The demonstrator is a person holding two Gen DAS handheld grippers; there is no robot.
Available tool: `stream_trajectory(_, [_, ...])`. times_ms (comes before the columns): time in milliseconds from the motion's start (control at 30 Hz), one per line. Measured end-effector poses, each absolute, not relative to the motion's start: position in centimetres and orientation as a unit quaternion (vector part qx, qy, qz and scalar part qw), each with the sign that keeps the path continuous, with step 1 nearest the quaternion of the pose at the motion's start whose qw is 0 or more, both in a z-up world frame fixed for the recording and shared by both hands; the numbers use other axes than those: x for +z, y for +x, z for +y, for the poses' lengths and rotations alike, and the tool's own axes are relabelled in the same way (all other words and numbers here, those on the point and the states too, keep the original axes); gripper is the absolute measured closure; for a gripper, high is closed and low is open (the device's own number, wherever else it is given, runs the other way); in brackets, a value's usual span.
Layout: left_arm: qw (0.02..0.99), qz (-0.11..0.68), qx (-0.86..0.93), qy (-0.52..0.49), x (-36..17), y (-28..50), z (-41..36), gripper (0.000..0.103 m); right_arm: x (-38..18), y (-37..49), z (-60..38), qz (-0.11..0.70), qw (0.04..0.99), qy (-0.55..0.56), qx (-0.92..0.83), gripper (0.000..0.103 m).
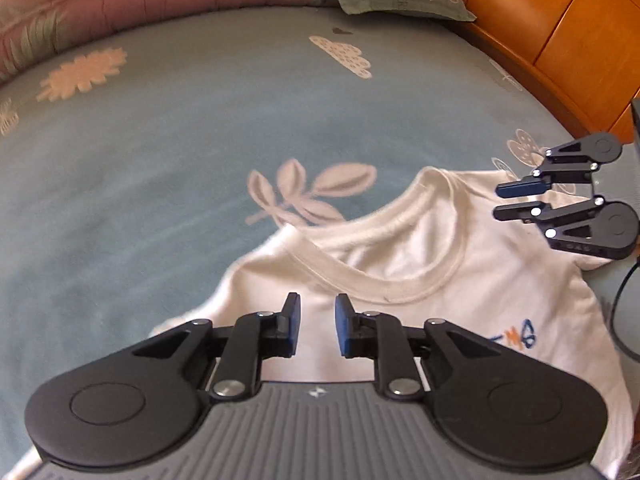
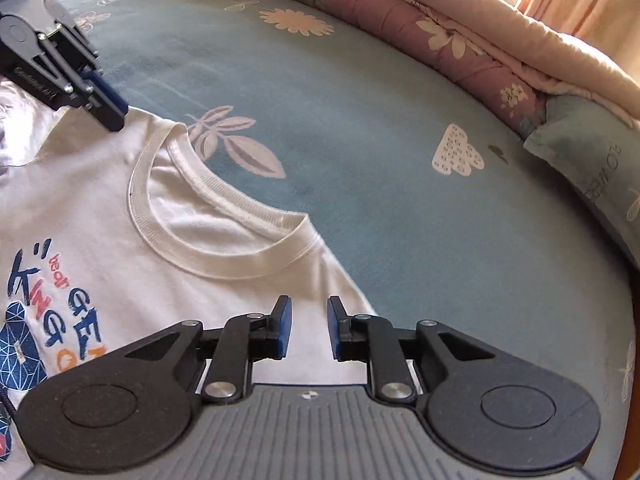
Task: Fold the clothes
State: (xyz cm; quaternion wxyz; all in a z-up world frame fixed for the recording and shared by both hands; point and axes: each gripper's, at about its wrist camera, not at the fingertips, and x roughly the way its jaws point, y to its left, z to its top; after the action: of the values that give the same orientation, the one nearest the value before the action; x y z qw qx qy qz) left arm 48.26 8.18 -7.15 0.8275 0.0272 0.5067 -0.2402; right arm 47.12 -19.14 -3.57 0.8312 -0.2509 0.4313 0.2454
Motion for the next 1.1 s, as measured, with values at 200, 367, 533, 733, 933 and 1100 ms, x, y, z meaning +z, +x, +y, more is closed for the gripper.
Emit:
stream_trajectory(200, [0.847,0.490,-0.206,-0.019,-9.4,49.8,9.0,0.082,-6.1,49.6,-20.1,0.428,0.876,-0.131,0.181,0.061])
stream_trajectory(367, [0.857,0.484,-0.177,-0.031,-7.8,51.5,8.9,0.084,-5.2,52.2,-20.7,0.435,0.881,-0.088,0.161,0.055])
stream_trajectory(533, [0.856,0.478,-0.196,-0.022,-5.8,47.5,8.6,0.066,-2.5,47.6,-22.0,0.448,0.875,-0.076,0.165,0.051])
stream_trajectory(733, [0.854,0.491,-0.171,0.003,-8.0,41.2,7.9,0.063,-4.1,40.3,-22.8,0.472,0.870,-0.019,0.142,0.050])
stream_trajectory(933, [0.869,0.477,-0.131,0.007,-8.4,42.2,7.8,0.060,-5.9,41.7,-22.9,0.437,0.893,0.021,0.103,0.042])
stream_trajectory(1100, [0.880,0.456,-0.131,-0.003,-5.7,43.4,7.3,0.059,-4.1,43.2,-22.7,0.420,0.900,0.014,0.116,0.041])
